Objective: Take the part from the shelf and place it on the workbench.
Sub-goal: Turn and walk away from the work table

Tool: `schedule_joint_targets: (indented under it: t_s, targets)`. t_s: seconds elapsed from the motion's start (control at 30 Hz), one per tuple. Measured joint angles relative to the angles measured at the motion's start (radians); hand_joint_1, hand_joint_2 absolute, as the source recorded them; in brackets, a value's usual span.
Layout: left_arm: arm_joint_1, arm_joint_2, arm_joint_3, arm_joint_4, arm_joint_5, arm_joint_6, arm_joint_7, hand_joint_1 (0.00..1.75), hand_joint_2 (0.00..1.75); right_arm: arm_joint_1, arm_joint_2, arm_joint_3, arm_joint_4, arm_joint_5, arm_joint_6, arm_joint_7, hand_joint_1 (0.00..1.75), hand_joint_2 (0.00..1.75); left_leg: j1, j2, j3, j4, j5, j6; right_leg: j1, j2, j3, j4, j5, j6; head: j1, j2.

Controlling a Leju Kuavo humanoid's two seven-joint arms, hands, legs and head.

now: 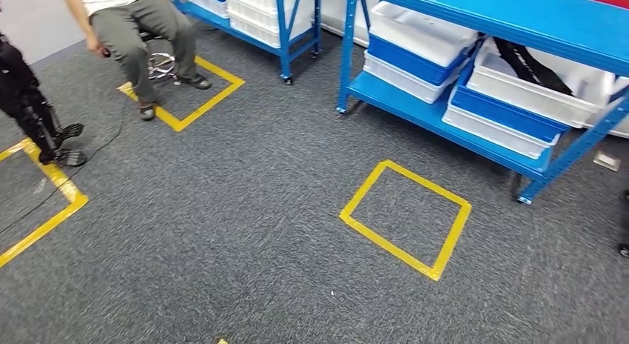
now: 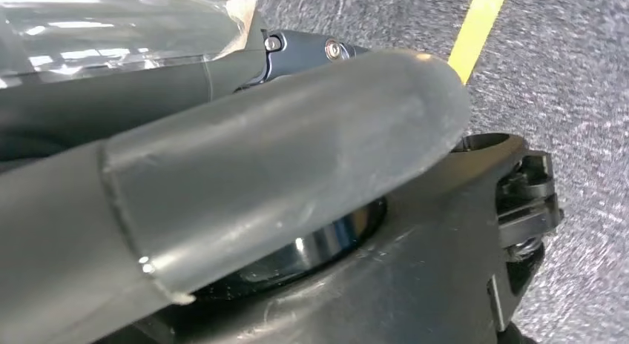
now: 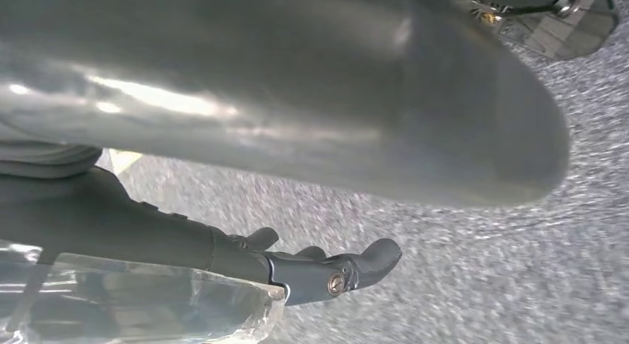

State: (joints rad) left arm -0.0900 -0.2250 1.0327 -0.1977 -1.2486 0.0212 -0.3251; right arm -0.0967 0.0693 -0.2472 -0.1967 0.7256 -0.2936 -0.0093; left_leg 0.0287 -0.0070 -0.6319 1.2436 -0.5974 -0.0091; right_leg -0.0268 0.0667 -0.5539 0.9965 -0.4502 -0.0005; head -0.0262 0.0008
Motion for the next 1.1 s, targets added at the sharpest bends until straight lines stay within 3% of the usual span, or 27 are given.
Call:
schedule_joint_targets:
  t_s: [0.07,0.13,0.17,0.23,0.3,0.37,0.43,0.47,0.5,0.57,0.63,0.7,0.77,0.8,0.87,0.93,0.97,1.0,1.1]
  targets:
    - [0.0,0.0,0.0,0.0,-0.001,0.0,0.0,0.0,0.0,-0.001,0.001,0.0,0.0,0.0,0.0,0.001,0.0,0.0,0.006,-0.039,0.055,-0.136,0.076,0.001,0.001,0.03,-0.002,0.007,-0.002,0.005,-0.001,0.0]
    - [-0.001,0.001,0.0,0.0,-0.001,0.0,0.001,0.0,0.0,-0.003,0.003,0.0,0.0,0.001,0.0,0.001,0.0,0.0,0.007,-0.074,0.084,-0.212,0.101,0.004,0.005,0.054,-0.012,0.012,-0.003,0.017,-0.001,0.0]
    - [-0.001,0.001,-0.001,0.0,-0.001,0.0,0.001,0.0,0.0,-0.003,0.003,0.0,0.0,0.002,0.0,0.002,0.0,0.0,0.004,-0.074,0.085,-0.219,0.1,0.008,0.006,0.065,-0.018,0.011,-0.001,0.025,-0.001,0.0]
    - [-0.003,0.0,-0.002,0.0,-0.002,0.0,0.002,0.0,0.0,0.002,0.002,0.0,0.0,0.002,-0.001,0.004,0.0,0.0,-0.001,-0.049,0.088,-0.228,0.107,0.024,0.005,0.075,-0.029,0.008,0.004,0.042,0.001,0.0]
    - [-0.004,-0.001,-0.002,0.0,-0.004,0.0,0.001,0.0,0.0,0.003,0.002,0.0,0.001,0.002,-0.002,0.006,0.0,0.0,0.0,-0.021,0.094,-0.243,0.117,0.042,0.009,0.03,-0.056,0.054,-0.021,0.044,0.006,0.0]
    - [-0.003,-0.002,-0.002,0.0,-0.005,-0.001,0.001,0.0,0.0,0.0,0.002,0.0,0.001,0.002,-0.002,0.007,0.0,0.0,-0.002,0.011,0.096,-0.249,0.119,0.051,0.01,-0.033,-0.118,0.177,-0.079,0.035,0.013,0.0]
    - [-0.002,-0.002,-0.002,0.0,-0.006,0.0,0.002,0.0,0.0,-0.001,0.003,0.0,0.001,0.003,0.0,0.007,0.0,0.0,-0.006,0.043,0.095,-0.249,0.118,0.053,0.008,-0.052,-0.17,0.284,-0.117,0.04,0.015,0.0]
    - [-0.002,-0.002,-0.002,0.0,-0.007,0.0,0.002,0.0,0.0,0.001,0.002,0.0,0.001,0.002,0.0,0.007,0.0,0.0,-0.008,0.056,0.095,-0.248,0.117,0.053,0.006,-0.056,-0.168,0.287,-0.114,0.047,0.015,0.0]
    - [-0.002,-0.002,-0.002,0.0,-0.008,0.0,0.002,0.0,0.0,0.003,0.001,0.0,0.001,0.002,0.001,0.006,0.0,0.0,-0.008,0.068,0.096,-0.248,0.115,0.051,0.004,-0.063,-0.145,0.247,-0.096,0.057,0.016,0.0]
    - [-0.002,-0.002,-0.002,0.0,-0.008,0.0,0.002,0.0,0.0,0.003,-0.001,0.0,0.001,0.006,-0.004,0.006,0.0,0.0,-0.009,0.087,0.102,-0.248,0.111,0.043,0.002,-0.093,-0.06,0.1,-0.045,0.07,0.018,0.0]
    - [-0.004,-0.002,-0.002,0.0,-0.008,0.0,0.001,0.0,0.0,0.002,-0.001,0.0,0.001,0.013,-0.02,0.007,0.0,0.0,-0.014,0.1,0.109,-0.247,0.104,0.03,0.007,-0.115,-0.007,0.01,-0.014,0.061,0.017,0.0]
    - [-0.007,-0.002,-0.002,0.0,-0.005,0.0,0.001,0.0,0.0,0.004,-0.002,0.0,0.001,0.021,-0.033,0.012,0.0,0.0,-0.016,0.109,0.116,-0.249,0.102,0.018,0.014,-0.111,-0.005,0.002,-0.009,0.042,0.014,0.0]
    - [-0.01,-0.002,-0.002,0.0,-0.003,-0.001,0.0,0.0,0.0,0.004,-0.005,0.0,0.002,0.029,-0.036,0.018,0.0,0.0,-0.01,0.09,0.117,-0.237,0.09,0.006,0.006,-0.101,-0.003,-0.001,-0.007,0.024,0.01,0.0]
    - [-0.01,-0.002,-0.002,0.0,-0.001,-0.003,-0.001,0.0,0.0,0.003,-0.005,0.0,0.002,0.032,-0.036,0.019,0.0,0.0,-0.007,0.068,0.106,-0.211,0.07,0.001,0.001,-0.097,0.0,-0.004,-0.005,0.014,0.007,0.0]
    - [-0.008,-0.002,-0.002,0.0,0.001,-0.006,-0.003,0.0,0.0,0.0,-0.003,0.0,0.002,0.036,-0.036,0.021,0.0,0.0,-0.005,0.022,0.053,-0.1,0.004,-0.003,0.001,-0.088,0.002,-0.005,-0.003,-0.001,0.002,0.0]
    - [-0.004,0.0,-0.001,0.0,0.005,-0.008,-0.002,0.0,0.0,0.0,0.0,0.0,0.002,0.039,-0.036,0.023,0.0,0.0,-0.005,0.008,-0.01,0.02,-0.04,-0.004,0.006,-0.078,0.0,-0.004,-0.003,-0.006,0.002,0.0]
    - [-0.002,0.001,-0.001,0.0,0.008,-0.009,-0.002,0.0,0.0,0.0,0.0,0.0,0.002,0.04,-0.035,0.024,0.0,0.0,-0.005,0.007,-0.025,0.039,-0.033,-0.004,0.008,-0.072,0.0,-0.004,-0.003,-0.006,0.002,0.0]
    - [0.0,0.001,0.0,0.0,0.011,-0.01,-0.003,0.0,0.0,0.0,0.0,0.0,0.002,0.042,-0.035,0.025,0.0,0.0,-0.005,0.007,-0.019,0.017,-0.007,-0.003,0.008,-0.066,0.002,-0.003,-0.003,-0.006,0.001,0.0]
    - [0.0,0.003,0.0,0.0,0.018,-0.011,-0.009,0.0,0.0,-0.001,0.002,0.0,0.002,0.048,-0.034,0.026,0.0,0.0,-0.006,0.004,0.062,-0.172,0.096,0.007,0.013,-0.053,0.004,0.0,-0.005,-0.003,0.002,0.0]
